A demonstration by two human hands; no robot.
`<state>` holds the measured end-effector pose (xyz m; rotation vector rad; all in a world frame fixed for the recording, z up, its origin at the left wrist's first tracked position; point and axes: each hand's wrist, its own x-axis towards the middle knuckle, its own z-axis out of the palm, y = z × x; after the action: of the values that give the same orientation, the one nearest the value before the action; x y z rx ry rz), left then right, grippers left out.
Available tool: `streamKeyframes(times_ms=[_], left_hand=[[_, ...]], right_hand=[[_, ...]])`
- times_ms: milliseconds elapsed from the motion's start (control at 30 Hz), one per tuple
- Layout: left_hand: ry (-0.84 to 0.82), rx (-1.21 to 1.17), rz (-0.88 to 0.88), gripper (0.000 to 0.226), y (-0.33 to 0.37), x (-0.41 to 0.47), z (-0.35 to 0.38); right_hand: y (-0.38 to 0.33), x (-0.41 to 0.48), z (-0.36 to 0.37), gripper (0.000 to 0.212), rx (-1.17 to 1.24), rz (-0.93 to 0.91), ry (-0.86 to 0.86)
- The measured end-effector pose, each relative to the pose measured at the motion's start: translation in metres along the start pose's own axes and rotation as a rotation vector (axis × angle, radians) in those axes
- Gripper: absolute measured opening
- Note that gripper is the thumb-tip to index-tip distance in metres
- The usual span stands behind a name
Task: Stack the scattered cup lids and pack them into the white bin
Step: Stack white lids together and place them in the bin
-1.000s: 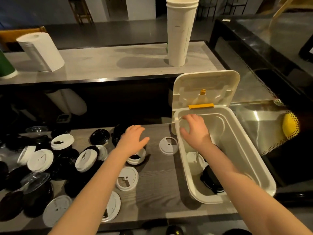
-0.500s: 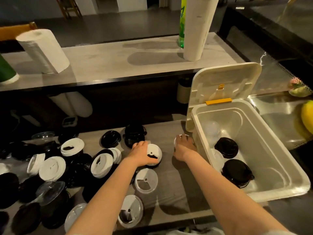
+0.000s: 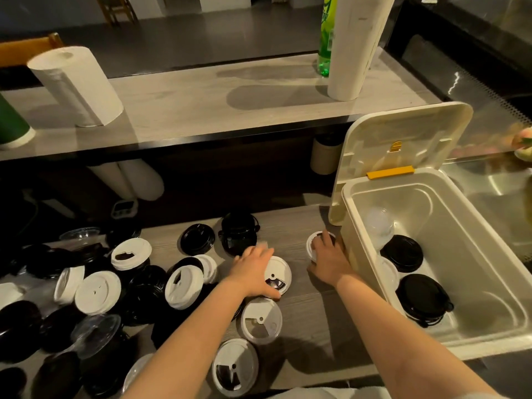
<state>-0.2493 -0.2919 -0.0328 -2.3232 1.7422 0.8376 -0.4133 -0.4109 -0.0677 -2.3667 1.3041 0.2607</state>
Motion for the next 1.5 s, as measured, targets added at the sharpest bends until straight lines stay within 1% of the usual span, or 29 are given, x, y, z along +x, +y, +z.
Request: streamKeyframes(times_ms=[67, 200, 267, 333, 400, 433, 533, 600, 700, 767, 833, 900, 967, 1067, 1167, 1267, 1333, 1367, 1433, 1467, 1500], left_hand=[[-0.005, 0.059, 0.020, 0.107, 0.003, 0.000, 0.010], [0.094, 0.044, 0.035, 0.097, 0.004, -0.002, 0.001], [0.166, 0.009, 0.041, 0.094, 0.003, -0.006, -0.021], [0.262, -0.024, 0.038, 0.093, 0.000, -0.012, -0.046], [0.363, -0.090, 0.024, 0.096, -0.003, -0.018, -0.068], [0.403, -0.128, 0.018, 0.096, -0.005, -0.021, -0.076], [0.472, -0.237, -0.014, 0.095, -0.007, -0.028, -0.089], [0.492, -0.342, -0.045, 0.093, -0.009, -0.032, -0.090], [0.503, -0.442, -0.072, 0.089, -0.012, -0.037, -0.087], [0.518, -0.542, -0.070, 0.082, -0.012, -0.040, -0.085], [0.562, -0.653, -0.067, 0.078, -0.011, -0.043, -0.085], [0.598, -0.711, -0.044, 0.078, -0.009, -0.045, -0.087], [0.598, -0.724, -0.004, 0.078, -0.003, -0.047, -0.088], [0.599, -0.730, 0.055, 0.075, 0.014, -0.044, -0.092], [0.591, -0.750, 0.112, 0.068, 0.042, -0.040, -0.097], [0.566, -0.779, 0.160, 0.059, 0.073, -0.034, -0.094], [0.546, -0.788, 0.178, 0.060, 0.091, -0.030, -0.087], [0.529, -0.787, 0.175, 0.065, 0.099, -0.029, -0.083], [0.503, -0.789, 0.134, 0.086, 0.111, -0.024, -0.076], [0.498, -0.798, 0.114, 0.092, 0.115, -0.023, -0.073], [0.503, -0.809, 0.101, 0.093, 0.118, -0.021, -0.071]], right_hand=[[0.000, 0.002, 0.000, 0.059, -0.014, -0.012, 0.009], [0.001, 0.002, -0.002, 0.058, -0.052, -0.043, 0.061], [0.001, 0.000, -0.003, 0.064, -0.043, -0.033, 0.092], [-0.001, -0.001, -0.004, 0.076, -0.006, 0.006, 0.111], [-0.002, 0.002, -0.005, 0.087, -0.003, 0.030, 0.074], [-0.002, 0.004, -0.006, 0.089, -0.018, 0.040, 0.048], [-0.005, 0.006, -0.011, 0.086, -0.009, 0.049, 0.013], [-0.010, 0.005, -0.017, 0.082, 0.104, 0.056, 0.041], [-0.023, 0.002, -0.033, 0.080, 0.467, 0.082, 0.129], [-0.034, -0.003, -0.045, 0.079, 0.669, 0.023, 0.196], [-0.043, -0.011, -0.061, 0.076, 0.740, -0.052, 0.254], [-0.048, -0.023, -0.079, 0.077, 0.751, -0.115, 0.298], [-0.047, -0.037, -0.099, 0.080, 0.771, -0.163, 0.358], [-0.032, -0.061, -0.129, 0.080, 0.756, -0.189, 0.459], [-0.001, -0.082, -0.152, 0.079, 0.718, -0.149, 0.522], [0.037, -0.097, -0.158, 0.079, 0.650, -0.066, 0.539], [0.062, -0.104, -0.154, 0.081, 0.609, 0.001, 0.504], [0.073, -0.106, -0.150, 0.083, 0.585, 0.044, 0.463], [0.091, -0.110, -0.141, 0.089, 0.482, 0.108, 0.350], [0.098, -0.110, -0.136, 0.090, 0.409, 0.131, 0.278], [0.104, -0.110, -0.130, 0.087, 0.341, 0.146, 0.205]])
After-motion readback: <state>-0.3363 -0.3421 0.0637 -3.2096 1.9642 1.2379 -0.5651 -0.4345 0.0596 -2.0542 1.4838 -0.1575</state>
